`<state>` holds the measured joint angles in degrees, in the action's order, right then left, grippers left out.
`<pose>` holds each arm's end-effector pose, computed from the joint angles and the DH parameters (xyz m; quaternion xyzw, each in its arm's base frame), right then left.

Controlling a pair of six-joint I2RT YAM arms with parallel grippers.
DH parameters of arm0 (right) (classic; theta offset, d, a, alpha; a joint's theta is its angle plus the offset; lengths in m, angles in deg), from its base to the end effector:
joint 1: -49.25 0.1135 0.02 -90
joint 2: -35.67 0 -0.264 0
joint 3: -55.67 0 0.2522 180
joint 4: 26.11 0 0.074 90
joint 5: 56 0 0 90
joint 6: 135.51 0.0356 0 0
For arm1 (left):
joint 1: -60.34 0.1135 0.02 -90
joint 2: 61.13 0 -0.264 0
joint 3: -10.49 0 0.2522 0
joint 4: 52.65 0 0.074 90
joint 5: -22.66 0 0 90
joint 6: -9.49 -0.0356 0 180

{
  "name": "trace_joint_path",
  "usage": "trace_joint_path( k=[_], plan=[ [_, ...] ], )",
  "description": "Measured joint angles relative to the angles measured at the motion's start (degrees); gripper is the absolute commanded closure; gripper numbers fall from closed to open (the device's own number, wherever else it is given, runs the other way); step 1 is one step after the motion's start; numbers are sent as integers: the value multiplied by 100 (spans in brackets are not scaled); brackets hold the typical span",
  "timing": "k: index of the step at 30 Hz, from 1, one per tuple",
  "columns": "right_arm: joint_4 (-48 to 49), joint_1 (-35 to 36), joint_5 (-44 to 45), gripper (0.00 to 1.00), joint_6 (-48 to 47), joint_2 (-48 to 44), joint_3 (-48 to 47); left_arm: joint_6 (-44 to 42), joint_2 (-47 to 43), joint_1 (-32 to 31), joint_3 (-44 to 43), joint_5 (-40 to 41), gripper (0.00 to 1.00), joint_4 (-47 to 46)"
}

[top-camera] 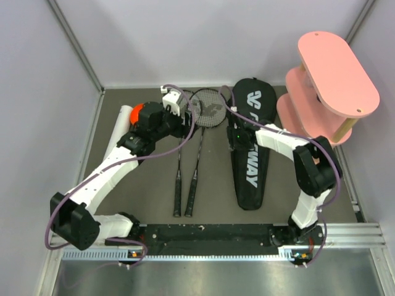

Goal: Pack up the badminton gear

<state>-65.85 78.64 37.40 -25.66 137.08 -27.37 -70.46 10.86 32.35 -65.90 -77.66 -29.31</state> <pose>0.3229 0.1795 0.1998 -0.0718 0.9585 0.0885 0.2615 0.2557 -0.1431 0.3485 0.1780 0.7925 -0.2578 0.5233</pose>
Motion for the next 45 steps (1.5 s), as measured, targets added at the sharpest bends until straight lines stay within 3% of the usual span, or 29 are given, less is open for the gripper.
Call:
trace_joint_path(
  k=[7, 11, 15, 21, 28, 32, 38, 41, 42, 45],
  plan=[
    [-306, -44, 341, 54, -90, 529, -79, -52, 28, -33, 33, -282, 27, -2],
    [-356, -44, 562, 83, -129, 654, -205, -76, -90, -63, 170, -297, 27, -13],
    [-369, -39, 785, 100, -164, 671, -221, -76, -205, -114, 238, -313, 27, -17],
    [-138, -46, 686, 100, -262, 380, 133, -81, -223, -175, 254, -391, 28, -52],
    [-94, -70, -291, 100, -306, -774, 566, 205, 293, -214, 278, -876, 24, -326],
    [162, -83, -802, 100, -203, -1491, 791, 896, 1126, -319, 273, -1180, 19, -522],
    [623, -122, -1589, 100, -4, -2376, 1502, 2065, 2094, -629, 273, -1480, 20, -1200],
    [911, -149, -1952, 100, 144, -2603, 1910, 2439, 2227, -826, 275, -1532, 30, -1554],
    [1012, -157, -2055, 100, 184, -2647, 2037, 2529, 2229, -881, 275, -1530, 42, -1670],
    [1178, -205, -2306, 100, 280, -2743, 2358, 2771, 2229, -1016, 273, -1471, 56, -2024]
  ],
)
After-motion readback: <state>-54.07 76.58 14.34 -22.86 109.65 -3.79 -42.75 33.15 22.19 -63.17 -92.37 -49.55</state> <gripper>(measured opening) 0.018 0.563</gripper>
